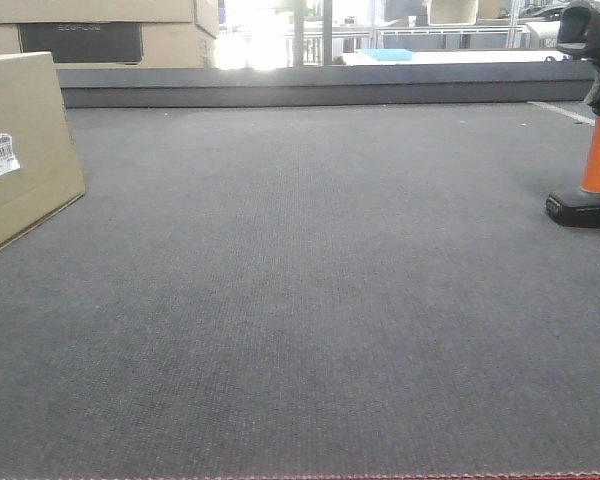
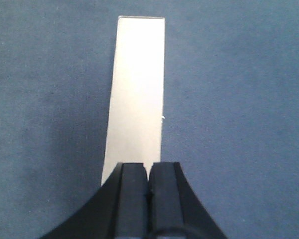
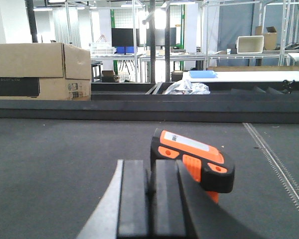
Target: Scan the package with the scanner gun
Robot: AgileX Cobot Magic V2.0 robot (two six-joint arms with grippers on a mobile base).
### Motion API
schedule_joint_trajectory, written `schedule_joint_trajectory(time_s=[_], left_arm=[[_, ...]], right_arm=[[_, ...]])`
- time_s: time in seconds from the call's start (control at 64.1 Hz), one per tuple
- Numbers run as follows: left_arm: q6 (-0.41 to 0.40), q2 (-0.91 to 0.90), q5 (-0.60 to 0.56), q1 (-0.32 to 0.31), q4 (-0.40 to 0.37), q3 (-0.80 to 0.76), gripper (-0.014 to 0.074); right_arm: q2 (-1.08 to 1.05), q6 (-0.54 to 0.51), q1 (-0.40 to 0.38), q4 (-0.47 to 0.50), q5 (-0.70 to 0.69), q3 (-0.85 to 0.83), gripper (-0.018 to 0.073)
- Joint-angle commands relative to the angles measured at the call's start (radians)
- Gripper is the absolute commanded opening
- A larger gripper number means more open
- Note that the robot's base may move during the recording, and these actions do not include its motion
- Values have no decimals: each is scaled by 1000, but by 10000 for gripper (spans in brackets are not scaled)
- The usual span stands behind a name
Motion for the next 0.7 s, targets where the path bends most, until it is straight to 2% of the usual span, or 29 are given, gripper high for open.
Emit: schedule_joint_trajectory(time_s=[0.0,0.172,0.359,0.452,0.562,0.686], left_arm=[[-11,-38,-33,-3,-23,44,-111],[-11,-166,-259,-3,-53,257,-111],[-11,-368,-655,-3,-55,559,-111],[-11,-473,-803,-3,-62,690,-111],[-11,-598,-905,-3,-97,813,-111],[-11,-749,-925,-3,-102,903,-111]], right_arm=[[-46,4,-3,-4,47,0,-168],[-118,4,-3,-4,158,0,-168],[-162,4,-3,-4,228,0,-168],[-169,4,-3,-4,233,0,-168],[-171,4,-3,-4,235,0,-168],[-173,4,-3,-4,235,0,-168]])
